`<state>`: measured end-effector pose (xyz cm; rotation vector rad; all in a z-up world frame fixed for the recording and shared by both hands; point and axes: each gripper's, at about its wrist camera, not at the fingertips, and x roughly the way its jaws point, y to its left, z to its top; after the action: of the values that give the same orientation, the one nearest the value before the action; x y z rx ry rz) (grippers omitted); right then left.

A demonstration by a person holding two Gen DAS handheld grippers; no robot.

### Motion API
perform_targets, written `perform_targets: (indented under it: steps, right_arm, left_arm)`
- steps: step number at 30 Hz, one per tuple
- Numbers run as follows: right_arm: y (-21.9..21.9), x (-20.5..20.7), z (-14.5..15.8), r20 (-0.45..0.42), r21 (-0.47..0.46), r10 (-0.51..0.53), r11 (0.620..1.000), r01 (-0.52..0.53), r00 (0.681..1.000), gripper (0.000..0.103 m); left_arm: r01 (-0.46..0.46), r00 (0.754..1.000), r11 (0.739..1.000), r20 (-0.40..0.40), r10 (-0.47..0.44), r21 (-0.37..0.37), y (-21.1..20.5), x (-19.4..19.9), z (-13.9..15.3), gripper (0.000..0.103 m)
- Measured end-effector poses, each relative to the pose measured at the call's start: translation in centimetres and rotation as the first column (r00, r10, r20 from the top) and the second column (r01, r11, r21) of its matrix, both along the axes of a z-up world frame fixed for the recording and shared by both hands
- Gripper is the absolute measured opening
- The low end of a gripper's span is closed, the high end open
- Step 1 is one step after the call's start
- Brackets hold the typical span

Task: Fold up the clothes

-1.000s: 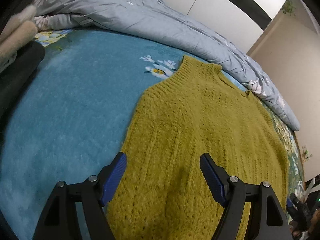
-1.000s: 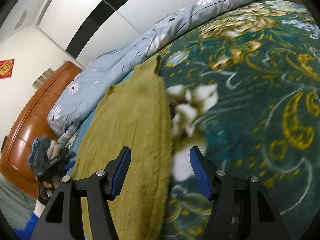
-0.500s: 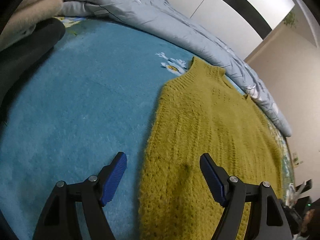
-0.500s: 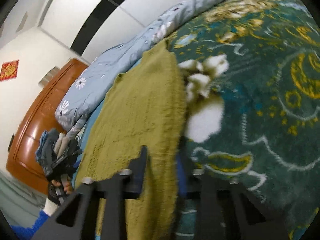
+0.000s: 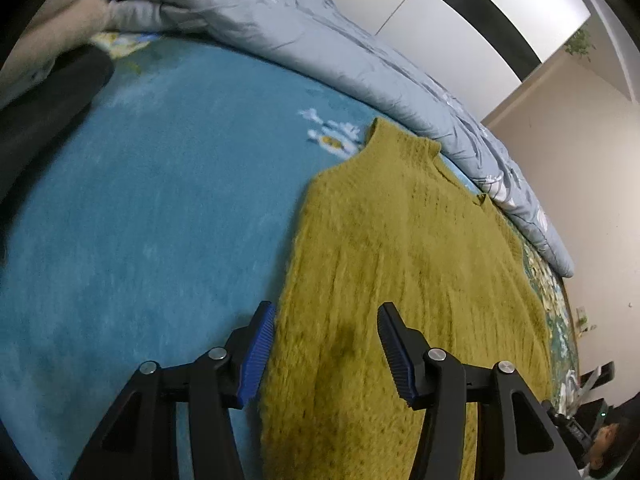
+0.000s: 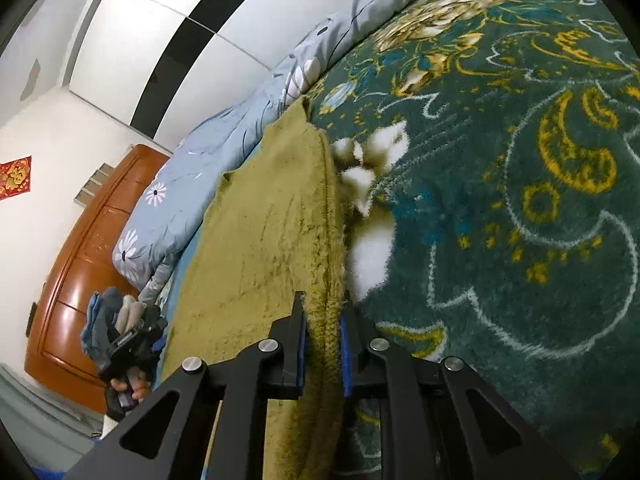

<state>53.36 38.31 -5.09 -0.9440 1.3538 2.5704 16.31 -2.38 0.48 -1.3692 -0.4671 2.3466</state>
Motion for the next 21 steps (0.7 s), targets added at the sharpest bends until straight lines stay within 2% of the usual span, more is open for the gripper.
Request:
perform_targets:
  steps: [3, 5, 7, 10, 12, 14, 17, 21]
  right_arm:
    - [1.1, -0.3, 1.7, 0.021, 0.113, -0.016, 0.994, 0.013, 1.0, 0.023]
    - [2.2, -1.4, 2.8, 0.02, 0.158, -0.019, 0.987, 0.016, 1.0, 0.031]
    - [3.7, -3.5, 3.8, 0.03, 0.187, -0.02, 0.982, 0.014, 0.999, 0.032]
    - [5.8, -8.7, 5.1, 0.046, 0.224, 0.006, 0.974, -0.017, 0.999, 0.033]
    - [6.9, -13.2, 5.5, 0.052, 0.213, 0.041, 0.976, -0.051, 0.998, 0.033]
    - [7.8, -17.2, 5.3, 0.063, 0.196, 0.058, 0.978, -0.07, 0.996, 0.04]
    - [9.7, -22.1, 4.3, 0.097, 0.156, 0.041, 0.986, -0.056, 0.994, 0.04]
    - [11.1, -26.6, 2.5, 0.165, 0.116, 0.007, 0.993, -0.027, 0.986, 0.04]
  left_arm:
    - [0.034, 0.999, 0.999, -0.041, -0.035, -0.022, 1.2, -2.8, 1.3, 0.062]
    - [0.066, 0.996, 0.997, -0.063, -0.068, -0.036, 2.8, -5.5, 2.1, 0.063]
    - [0.102, 0.991, 0.993, -0.081, -0.106, -0.055, 4.5, -8.0, 2.4, 0.065]
    - [0.15, 0.983, 0.982, -0.089, -0.16, -0.111, 7.9, -12.7, 2.4, 0.067]
    - [0.175, 0.98, 0.975, -0.067, -0.185, -0.134, 10.1, -15.8, 1.9, 0.067]
    - [0.19, 0.979, 0.969, -0.048, -0.199, -0.159, 11.8, -18.4, 1.3, 0.067]
    - [0.2, 0.977, 0.963, -0.035, -0.21, -0.178, 13.2, -21.1, 0.4, 0.067]
    - [0.218, 0.975, 0.966, -0.012, -0.221, -0.137, 14.1, -23.6, -0.8, 0.067]
